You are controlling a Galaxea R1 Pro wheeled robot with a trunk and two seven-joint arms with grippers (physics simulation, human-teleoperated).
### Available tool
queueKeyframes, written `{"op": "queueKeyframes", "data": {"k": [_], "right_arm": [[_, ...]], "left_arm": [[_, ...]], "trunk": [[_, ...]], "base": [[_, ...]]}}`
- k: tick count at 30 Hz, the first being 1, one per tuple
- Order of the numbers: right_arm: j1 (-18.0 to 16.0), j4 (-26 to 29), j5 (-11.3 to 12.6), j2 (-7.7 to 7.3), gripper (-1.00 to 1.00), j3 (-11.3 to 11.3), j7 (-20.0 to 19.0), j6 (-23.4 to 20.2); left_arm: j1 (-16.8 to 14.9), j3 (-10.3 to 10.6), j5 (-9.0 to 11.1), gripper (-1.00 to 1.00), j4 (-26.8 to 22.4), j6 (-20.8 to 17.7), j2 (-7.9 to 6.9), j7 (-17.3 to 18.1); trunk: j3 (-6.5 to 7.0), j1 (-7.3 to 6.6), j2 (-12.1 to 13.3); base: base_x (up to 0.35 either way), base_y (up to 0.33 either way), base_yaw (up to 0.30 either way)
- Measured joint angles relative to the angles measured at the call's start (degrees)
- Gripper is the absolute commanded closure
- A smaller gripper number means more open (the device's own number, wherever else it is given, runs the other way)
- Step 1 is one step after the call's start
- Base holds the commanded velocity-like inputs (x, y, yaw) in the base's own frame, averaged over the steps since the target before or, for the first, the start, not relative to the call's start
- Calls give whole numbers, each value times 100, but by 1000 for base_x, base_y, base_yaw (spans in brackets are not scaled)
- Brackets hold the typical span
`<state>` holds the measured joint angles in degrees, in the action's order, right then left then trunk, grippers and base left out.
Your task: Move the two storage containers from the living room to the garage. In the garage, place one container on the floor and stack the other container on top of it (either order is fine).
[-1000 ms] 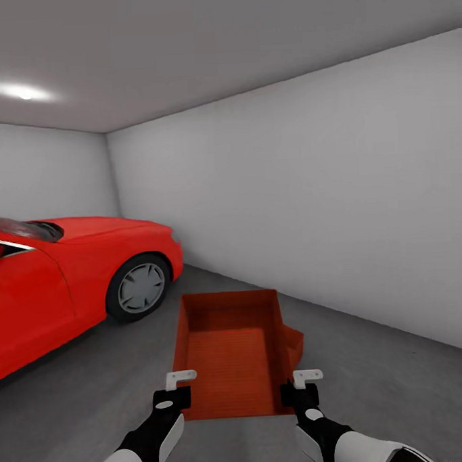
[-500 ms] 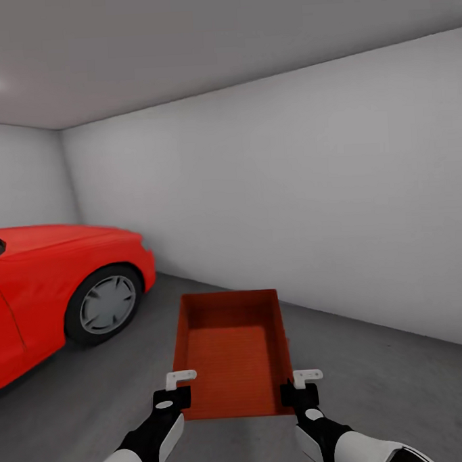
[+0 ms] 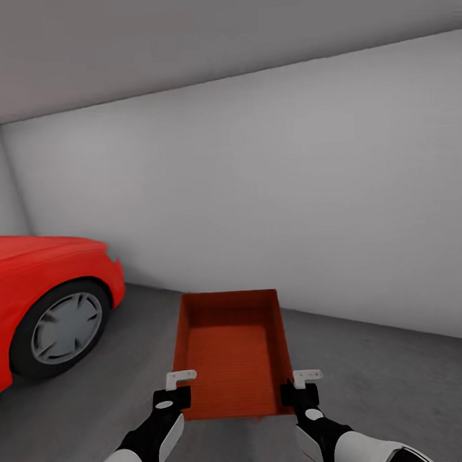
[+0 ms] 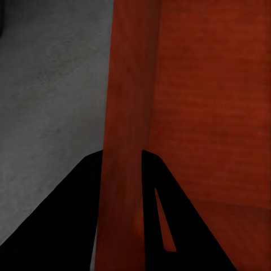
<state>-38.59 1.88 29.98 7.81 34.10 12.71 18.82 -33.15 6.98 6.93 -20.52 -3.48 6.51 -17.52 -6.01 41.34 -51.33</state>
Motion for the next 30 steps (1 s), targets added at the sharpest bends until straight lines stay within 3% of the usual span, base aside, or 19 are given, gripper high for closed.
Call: {"op": "queueKeyframes", "data": {"k": [30], "right_arm": [[0,1,-3,0,100,-3,0,2]], "left_arm": [[0,4,6,100,-4,0,-2,0]], "trunk": [[0,0,0]], "base": [[305,216,-283]]}}
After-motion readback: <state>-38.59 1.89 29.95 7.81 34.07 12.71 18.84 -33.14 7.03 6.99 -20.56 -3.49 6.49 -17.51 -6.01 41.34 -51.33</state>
